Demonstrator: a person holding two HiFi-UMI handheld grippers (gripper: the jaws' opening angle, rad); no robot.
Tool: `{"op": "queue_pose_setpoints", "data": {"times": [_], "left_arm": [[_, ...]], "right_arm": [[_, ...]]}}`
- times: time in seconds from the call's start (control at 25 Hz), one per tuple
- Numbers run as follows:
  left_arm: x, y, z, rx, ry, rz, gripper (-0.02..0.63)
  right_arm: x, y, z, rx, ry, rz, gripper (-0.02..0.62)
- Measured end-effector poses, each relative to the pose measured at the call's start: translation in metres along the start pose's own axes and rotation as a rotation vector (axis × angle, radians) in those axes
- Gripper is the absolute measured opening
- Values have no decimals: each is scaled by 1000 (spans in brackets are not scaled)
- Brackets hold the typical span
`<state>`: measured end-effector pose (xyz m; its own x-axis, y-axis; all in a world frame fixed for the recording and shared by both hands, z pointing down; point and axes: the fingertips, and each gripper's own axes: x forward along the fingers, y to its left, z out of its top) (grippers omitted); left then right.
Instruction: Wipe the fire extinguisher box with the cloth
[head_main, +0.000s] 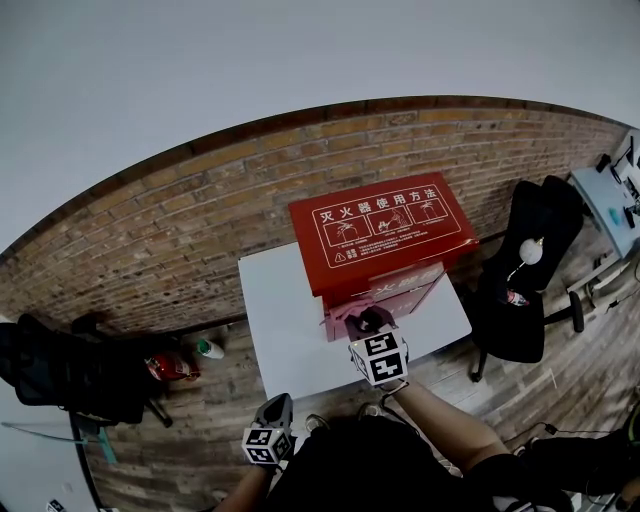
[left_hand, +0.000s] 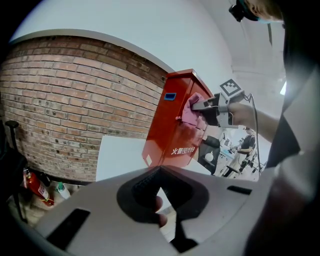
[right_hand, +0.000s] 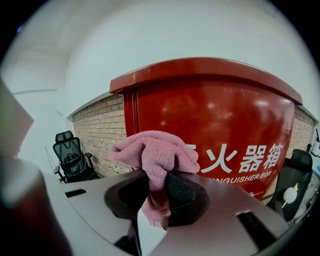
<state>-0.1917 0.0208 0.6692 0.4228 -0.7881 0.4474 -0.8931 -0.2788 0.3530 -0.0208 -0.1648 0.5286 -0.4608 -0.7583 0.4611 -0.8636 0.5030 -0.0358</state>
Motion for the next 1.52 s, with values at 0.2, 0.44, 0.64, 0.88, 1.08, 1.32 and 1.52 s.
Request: {"op": "queue_pose_setpoints", "data": {"times": [0.2,0.44,0.64,0.88,1.08,1.32,1.52], "left_arm": [[2,-3,0,0,-3,0,17],[4,-5,0,-3,-5,5,17],[4,-5,1,0,-5,11,17],[3,-4,1,0,-8,16,17],[2,-1,0,-3,-12,22,17],[-3,1,-2,-10,-13,35,17],[-7,4,-6,-17,-12,46,17]], "right_arm": [[-9,3,20,-5,-41,9,95],[-21,5,44,-30,-99,15,95],[-31,6,62,-33,-131,26,95],[-38,8,76,-33,-163,32,95],[-39,9,79,-30,-170,32,95],[-37,17,82,-24,-179,41,95],[-33,27,85,-22,-186,61,95]]}}
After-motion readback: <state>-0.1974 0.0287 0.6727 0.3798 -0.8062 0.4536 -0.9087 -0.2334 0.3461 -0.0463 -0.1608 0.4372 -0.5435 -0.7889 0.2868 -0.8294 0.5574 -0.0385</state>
